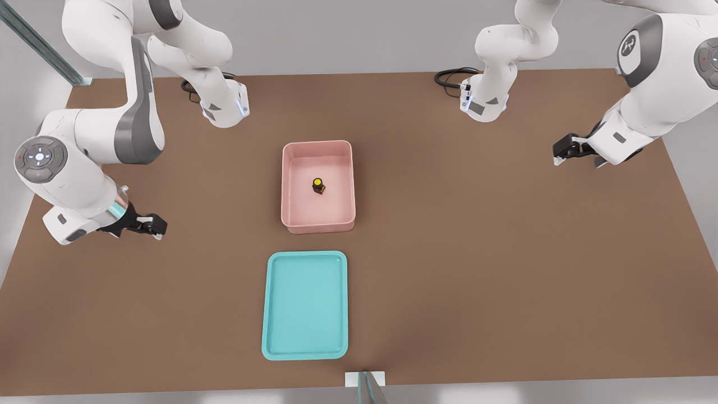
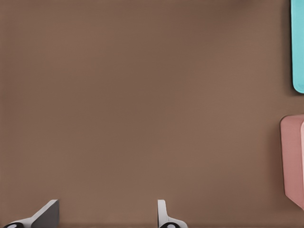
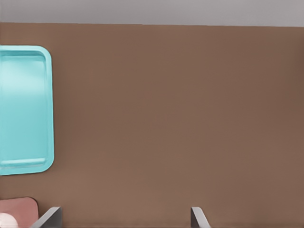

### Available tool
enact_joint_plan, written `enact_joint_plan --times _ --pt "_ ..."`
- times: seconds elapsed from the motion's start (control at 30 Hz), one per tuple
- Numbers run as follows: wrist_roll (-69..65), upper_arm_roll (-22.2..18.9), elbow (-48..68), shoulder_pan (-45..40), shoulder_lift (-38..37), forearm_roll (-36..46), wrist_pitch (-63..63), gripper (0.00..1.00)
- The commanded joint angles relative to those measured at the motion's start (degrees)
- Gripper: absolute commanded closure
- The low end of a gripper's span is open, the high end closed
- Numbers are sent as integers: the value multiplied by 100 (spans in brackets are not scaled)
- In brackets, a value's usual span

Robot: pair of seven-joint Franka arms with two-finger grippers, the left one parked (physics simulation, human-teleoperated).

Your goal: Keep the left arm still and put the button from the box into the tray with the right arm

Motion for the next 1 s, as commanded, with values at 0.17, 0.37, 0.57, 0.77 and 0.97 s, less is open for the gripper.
enact_joint_plan --times 0.17,0.37,0.57,0.77,0.97 --pt "-464 957 -1047 764 -2 83 841 0" --pt "89 1705 -2549 1318 -46 -145 2554 0" --pt "582 2285 -3288 1433 -20 -365 3285 0" --pt "582 2355 -4414 1442 -73 -708 4322 0" --pt "573 2557 -4800 1442 -90 -716 4348 0"
